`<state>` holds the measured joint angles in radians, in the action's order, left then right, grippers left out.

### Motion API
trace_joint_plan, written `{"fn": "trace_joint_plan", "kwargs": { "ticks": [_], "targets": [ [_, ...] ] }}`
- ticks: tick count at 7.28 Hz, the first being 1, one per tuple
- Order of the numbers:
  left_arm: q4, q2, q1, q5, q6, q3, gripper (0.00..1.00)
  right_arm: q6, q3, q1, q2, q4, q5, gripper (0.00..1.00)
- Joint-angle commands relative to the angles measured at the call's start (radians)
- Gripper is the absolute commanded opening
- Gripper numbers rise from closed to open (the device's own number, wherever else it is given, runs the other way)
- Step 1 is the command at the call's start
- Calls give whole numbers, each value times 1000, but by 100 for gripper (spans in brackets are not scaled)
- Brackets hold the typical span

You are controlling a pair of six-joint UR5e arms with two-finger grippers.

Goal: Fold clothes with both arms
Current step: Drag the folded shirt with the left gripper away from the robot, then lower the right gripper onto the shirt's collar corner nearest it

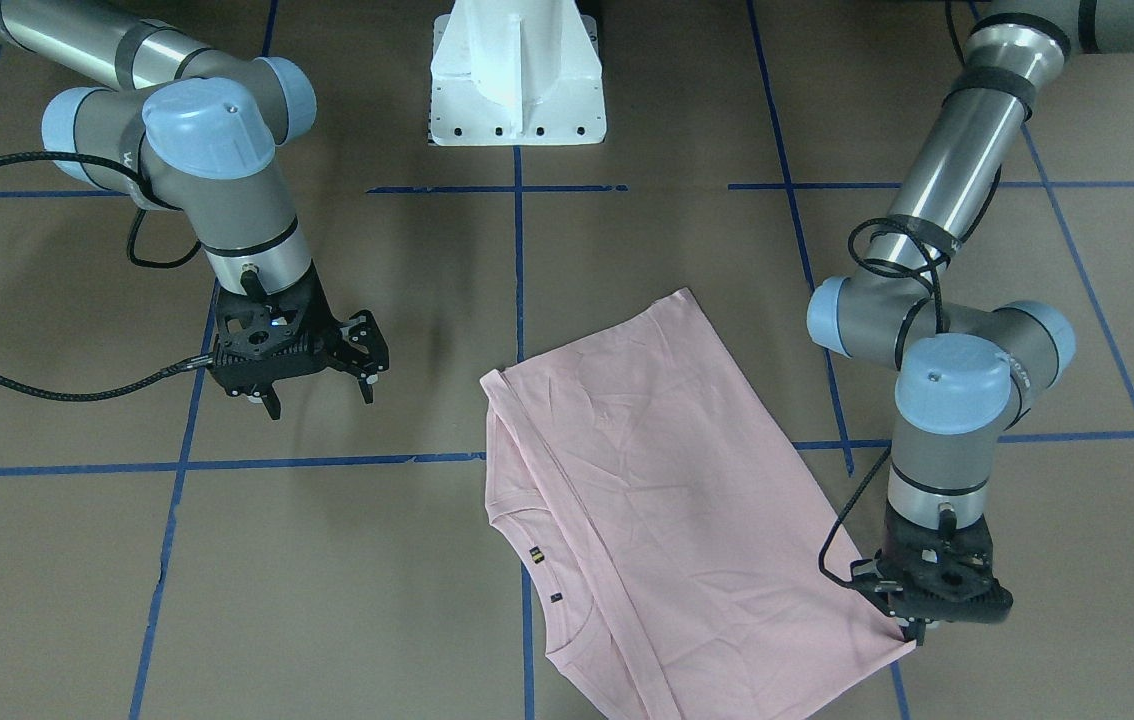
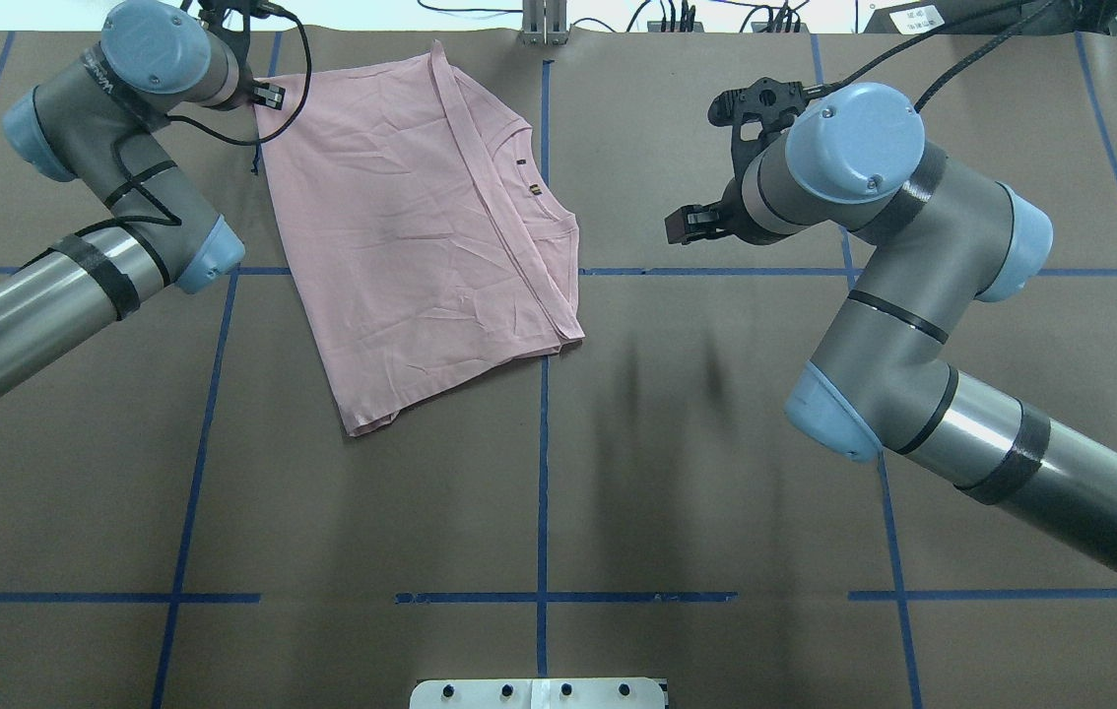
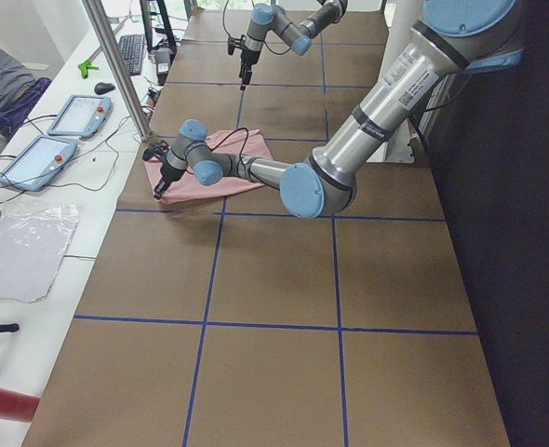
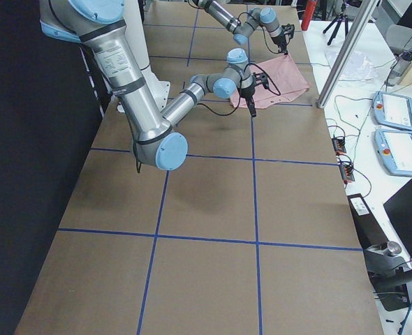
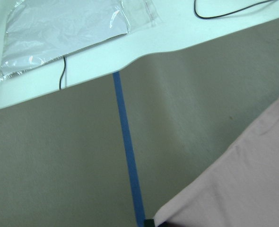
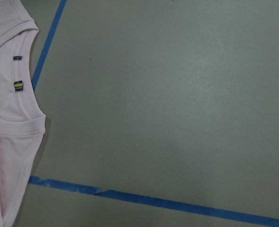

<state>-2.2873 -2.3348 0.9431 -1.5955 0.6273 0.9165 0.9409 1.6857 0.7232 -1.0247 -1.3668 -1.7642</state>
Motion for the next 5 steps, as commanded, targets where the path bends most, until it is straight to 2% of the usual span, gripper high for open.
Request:
{"fn": "trace_joint_plan", "kwargs": {
  "ticks": [1, 2, 3, 4, 5],
  "targets": [
    [-90, 53, 8, -20, -21, 49, 100, 118, -20, -30, 41, 0, 2, 100],
    [-106, 73, 9, -120, -21, 85, 100, 165, -74, -53, 113, -2, 64, 100],
    [-107, 77, 9, -136, -14, 108, 100, 220, -193, -70, 212, -2, 107, 100],
    [-107, 83, 6, -138, -14, 113, 100, 237, -324, -92, 321, 11, 147, 94],
    [-107, 86, 5, -138, -9, 126, 100, 280, -442, -108, 371, 90, 170, 88]
  ]
}}
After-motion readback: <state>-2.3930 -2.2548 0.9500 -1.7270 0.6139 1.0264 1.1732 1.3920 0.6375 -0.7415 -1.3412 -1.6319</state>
